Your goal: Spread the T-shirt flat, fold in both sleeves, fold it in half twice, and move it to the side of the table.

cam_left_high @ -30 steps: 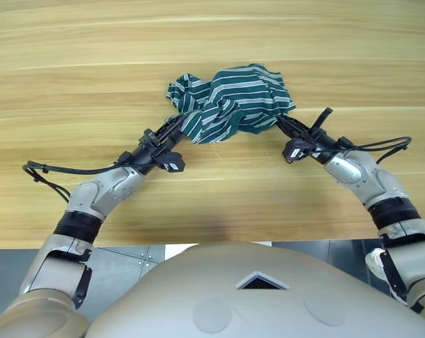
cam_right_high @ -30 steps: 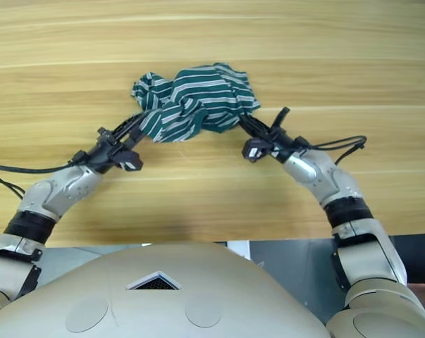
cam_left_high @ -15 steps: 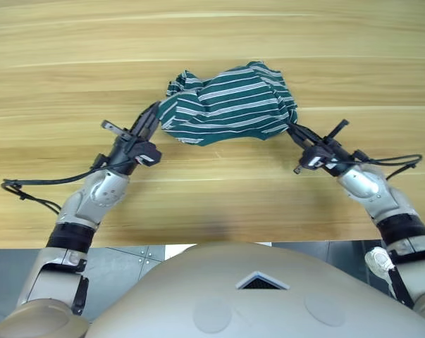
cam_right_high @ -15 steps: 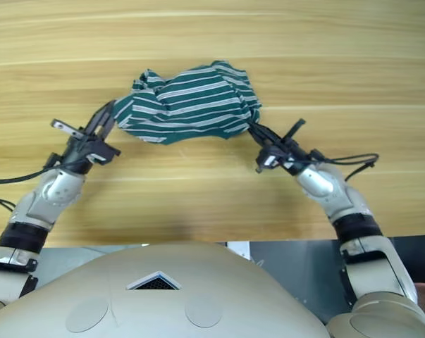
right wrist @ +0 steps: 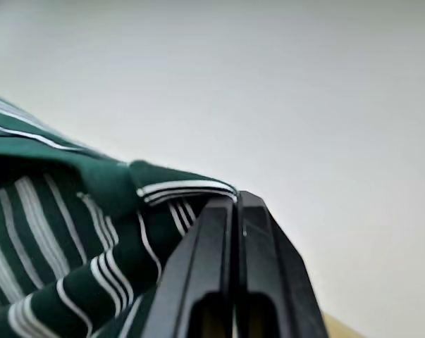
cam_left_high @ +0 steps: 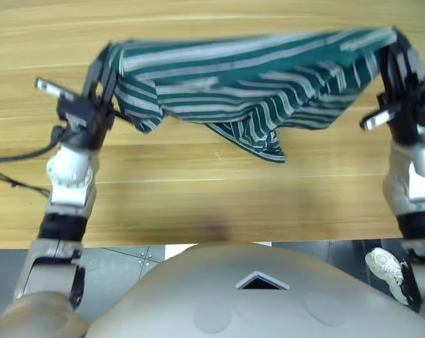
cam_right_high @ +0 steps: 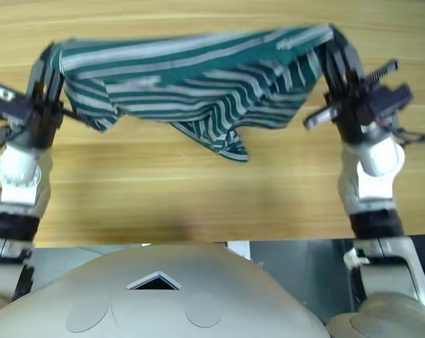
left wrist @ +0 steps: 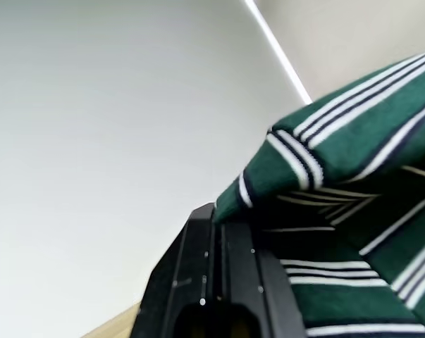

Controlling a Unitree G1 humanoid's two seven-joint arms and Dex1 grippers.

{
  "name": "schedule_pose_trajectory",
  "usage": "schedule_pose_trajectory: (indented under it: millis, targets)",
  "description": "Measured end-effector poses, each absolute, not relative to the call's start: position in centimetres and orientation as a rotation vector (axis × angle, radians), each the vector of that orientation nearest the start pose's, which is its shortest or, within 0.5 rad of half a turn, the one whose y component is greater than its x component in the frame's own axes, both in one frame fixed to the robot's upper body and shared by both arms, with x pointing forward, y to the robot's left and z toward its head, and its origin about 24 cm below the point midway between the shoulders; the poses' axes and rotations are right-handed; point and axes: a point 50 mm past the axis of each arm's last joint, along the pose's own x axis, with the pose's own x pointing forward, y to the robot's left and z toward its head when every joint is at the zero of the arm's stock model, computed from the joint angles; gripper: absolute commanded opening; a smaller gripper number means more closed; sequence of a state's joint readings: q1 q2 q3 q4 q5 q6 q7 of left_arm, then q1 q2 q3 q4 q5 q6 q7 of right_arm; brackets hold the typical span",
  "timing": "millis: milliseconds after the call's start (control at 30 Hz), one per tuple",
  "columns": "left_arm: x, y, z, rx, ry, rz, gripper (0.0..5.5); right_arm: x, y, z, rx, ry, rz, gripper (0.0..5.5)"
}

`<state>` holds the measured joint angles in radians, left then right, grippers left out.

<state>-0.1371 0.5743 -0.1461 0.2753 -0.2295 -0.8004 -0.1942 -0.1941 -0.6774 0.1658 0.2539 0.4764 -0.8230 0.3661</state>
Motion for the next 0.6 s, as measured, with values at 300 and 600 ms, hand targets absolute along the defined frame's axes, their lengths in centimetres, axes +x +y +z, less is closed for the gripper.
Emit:
schedule_pose_trajectory:
  millis: [300,600]
  targets:
    - [40.1,16.6,20.6,0.292,-0.516,-0.207,0.03,40.1,-16.7,22.9,-0.496,-0.660,-0.088,0.00]
    - [36.2,21.8,15.0,0.385,-0.592,-0.095,0.03,35.6,-17.3,18.9,-0.607,-0.949,0.063,0.00]
